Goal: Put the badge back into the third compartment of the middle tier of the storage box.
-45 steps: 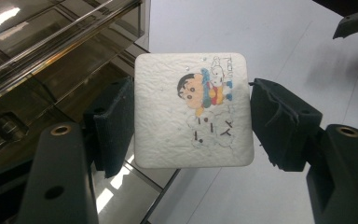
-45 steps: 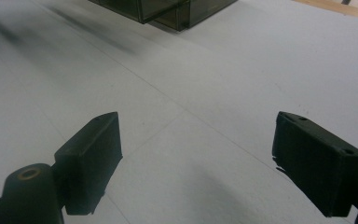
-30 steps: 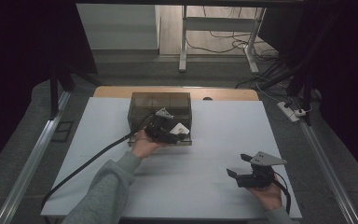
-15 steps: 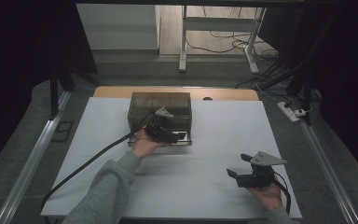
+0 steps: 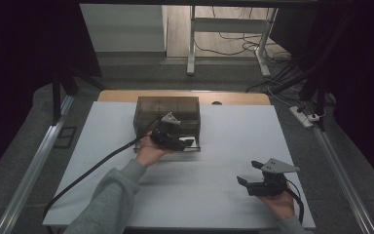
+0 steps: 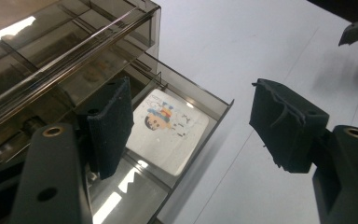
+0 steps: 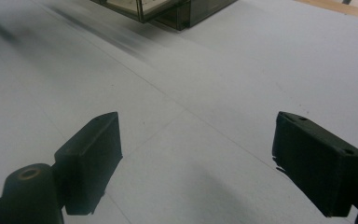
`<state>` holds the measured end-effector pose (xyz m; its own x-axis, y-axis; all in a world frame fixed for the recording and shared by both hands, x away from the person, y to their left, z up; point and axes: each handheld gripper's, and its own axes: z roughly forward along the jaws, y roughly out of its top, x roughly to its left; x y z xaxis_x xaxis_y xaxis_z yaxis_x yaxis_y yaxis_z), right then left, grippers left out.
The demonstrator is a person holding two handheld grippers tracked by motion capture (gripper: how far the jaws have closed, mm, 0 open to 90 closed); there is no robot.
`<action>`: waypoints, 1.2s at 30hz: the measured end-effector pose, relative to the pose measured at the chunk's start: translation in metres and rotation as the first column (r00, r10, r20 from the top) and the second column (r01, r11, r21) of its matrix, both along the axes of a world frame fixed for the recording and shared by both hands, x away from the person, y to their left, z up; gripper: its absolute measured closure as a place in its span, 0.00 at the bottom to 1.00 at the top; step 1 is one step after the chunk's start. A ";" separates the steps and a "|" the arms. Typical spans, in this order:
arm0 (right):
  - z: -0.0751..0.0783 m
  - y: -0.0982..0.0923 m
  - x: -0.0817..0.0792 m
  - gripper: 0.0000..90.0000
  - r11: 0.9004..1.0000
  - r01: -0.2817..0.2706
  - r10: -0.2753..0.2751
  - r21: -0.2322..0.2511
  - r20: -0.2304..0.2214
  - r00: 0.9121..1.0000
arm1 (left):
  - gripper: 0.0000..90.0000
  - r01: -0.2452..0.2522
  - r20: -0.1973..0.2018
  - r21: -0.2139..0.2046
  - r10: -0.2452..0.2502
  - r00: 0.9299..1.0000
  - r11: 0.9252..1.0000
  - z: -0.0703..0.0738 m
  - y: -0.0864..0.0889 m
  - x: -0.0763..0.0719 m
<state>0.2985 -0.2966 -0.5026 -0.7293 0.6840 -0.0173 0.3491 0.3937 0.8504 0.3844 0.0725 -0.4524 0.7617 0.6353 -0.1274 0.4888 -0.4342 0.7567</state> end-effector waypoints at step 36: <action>0.000 0.000 -0.001 0.17 1.000 0.004 -0.004 0.001 -0.005 1.000 | 0.32 -0.058 0.107 -0.017 0.060 0.992 0.998 0.000 0.085 -0.088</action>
<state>0.2978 -0.2967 -0.5026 -0.7269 0.6867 -0.0133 0.3545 0.3917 0.8491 0.2967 0.1570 -0.4522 0.7326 0.6784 -0.0557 0.4286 -0.3960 0.8121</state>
